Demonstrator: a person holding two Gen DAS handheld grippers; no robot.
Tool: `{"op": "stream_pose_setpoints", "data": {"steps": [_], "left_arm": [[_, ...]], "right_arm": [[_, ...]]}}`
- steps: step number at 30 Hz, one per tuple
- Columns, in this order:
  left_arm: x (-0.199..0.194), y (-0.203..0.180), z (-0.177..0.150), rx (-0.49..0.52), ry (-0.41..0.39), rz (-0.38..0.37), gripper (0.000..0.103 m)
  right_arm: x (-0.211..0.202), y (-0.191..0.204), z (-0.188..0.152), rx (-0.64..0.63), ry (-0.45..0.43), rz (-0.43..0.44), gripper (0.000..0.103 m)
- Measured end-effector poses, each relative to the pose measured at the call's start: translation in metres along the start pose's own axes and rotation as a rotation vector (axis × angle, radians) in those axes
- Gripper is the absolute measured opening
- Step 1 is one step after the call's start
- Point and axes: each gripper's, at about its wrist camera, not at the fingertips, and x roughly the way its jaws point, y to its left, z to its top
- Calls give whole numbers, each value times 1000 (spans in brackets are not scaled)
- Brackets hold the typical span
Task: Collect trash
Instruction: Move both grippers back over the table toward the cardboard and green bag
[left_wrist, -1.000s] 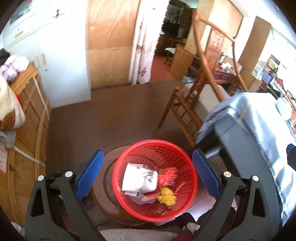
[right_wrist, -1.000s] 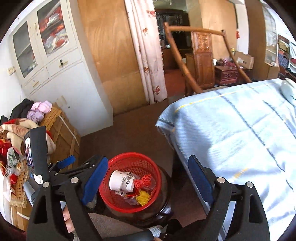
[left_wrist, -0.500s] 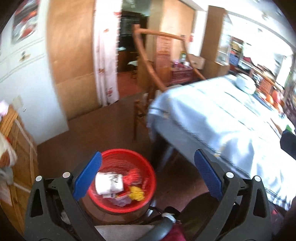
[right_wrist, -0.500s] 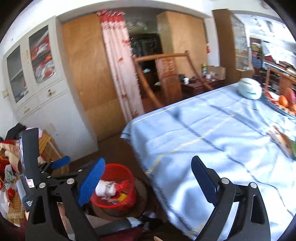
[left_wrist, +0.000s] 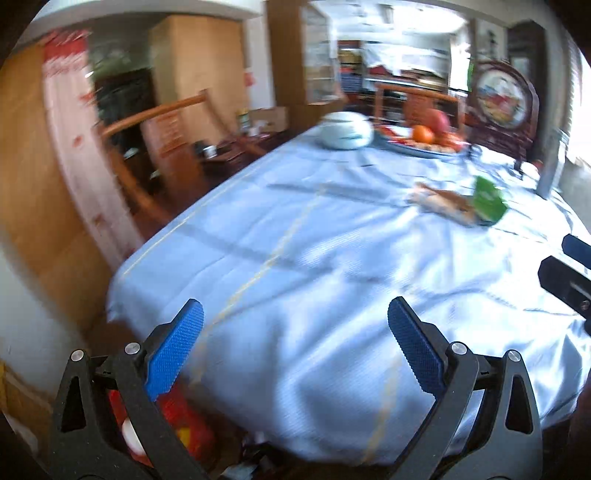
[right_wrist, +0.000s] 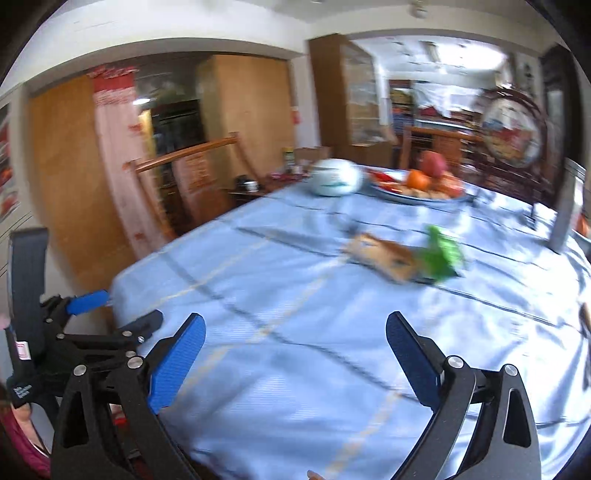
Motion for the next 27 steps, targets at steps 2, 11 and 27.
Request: {"op": "stream_pose_setpoints", "data": {"steps": [2,11,27], "left_arm": [[8,-21,10,31,-8,-35,96],[65,-96,61,129,31,-158,96],[167,-172,121,234,137,-206,96]], "right_arm": [[2,-23,2,22,3,-48,96],[34,-106,23,76,55,-202,97],[127,-169,0,116,365,-315,98]]}}
